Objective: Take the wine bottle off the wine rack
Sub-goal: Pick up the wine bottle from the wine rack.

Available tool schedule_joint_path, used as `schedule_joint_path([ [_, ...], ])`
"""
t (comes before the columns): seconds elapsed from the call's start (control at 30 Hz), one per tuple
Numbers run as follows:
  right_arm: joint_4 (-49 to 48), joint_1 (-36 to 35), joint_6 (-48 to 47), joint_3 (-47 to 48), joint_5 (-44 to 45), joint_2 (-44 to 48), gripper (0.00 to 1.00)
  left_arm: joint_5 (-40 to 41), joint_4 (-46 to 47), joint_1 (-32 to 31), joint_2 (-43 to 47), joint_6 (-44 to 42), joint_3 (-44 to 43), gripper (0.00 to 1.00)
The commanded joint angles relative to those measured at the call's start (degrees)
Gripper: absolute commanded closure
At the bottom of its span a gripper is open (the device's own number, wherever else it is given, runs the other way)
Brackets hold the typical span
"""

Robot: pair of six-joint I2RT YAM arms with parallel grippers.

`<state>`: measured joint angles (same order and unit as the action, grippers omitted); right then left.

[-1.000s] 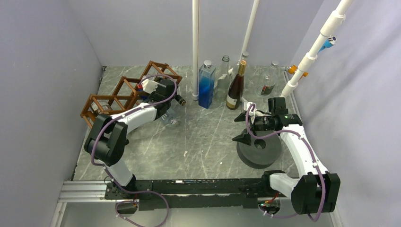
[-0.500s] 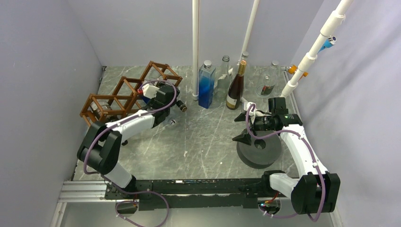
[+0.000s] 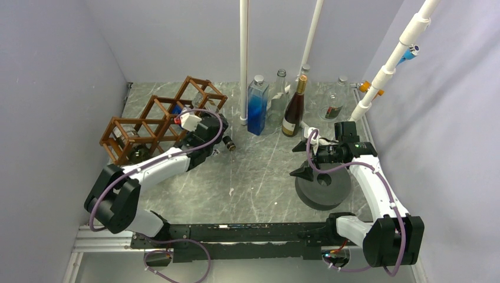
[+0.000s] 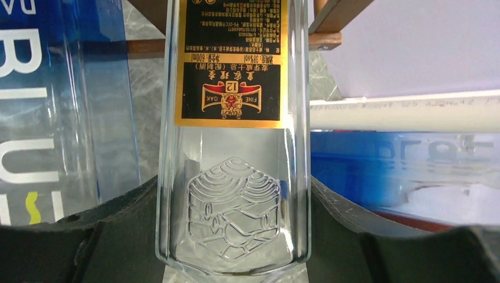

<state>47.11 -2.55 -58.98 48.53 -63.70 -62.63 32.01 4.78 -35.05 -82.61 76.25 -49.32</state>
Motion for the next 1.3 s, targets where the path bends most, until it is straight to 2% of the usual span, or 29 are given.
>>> schedule_joint_path([
  [0.0,0.1,0.3,-1.7,1.7,-3.3,0.6,0.00,5.0,3.3,-1.3,5.2,1.9,-0.2,1.00],
  [0.7,2.2,0.3,-3.5,2.2,-5.3,-1.2,0.00,3.3,12.6,-3.2,12.2,-1.3,9.4,1.00],
  [1.27,2.3,0.3,-3.7,2.1,-5.4,-1.4,0.00,2.6,15.4,-5.1,17.4,-2.5,12.9,1.00],
])
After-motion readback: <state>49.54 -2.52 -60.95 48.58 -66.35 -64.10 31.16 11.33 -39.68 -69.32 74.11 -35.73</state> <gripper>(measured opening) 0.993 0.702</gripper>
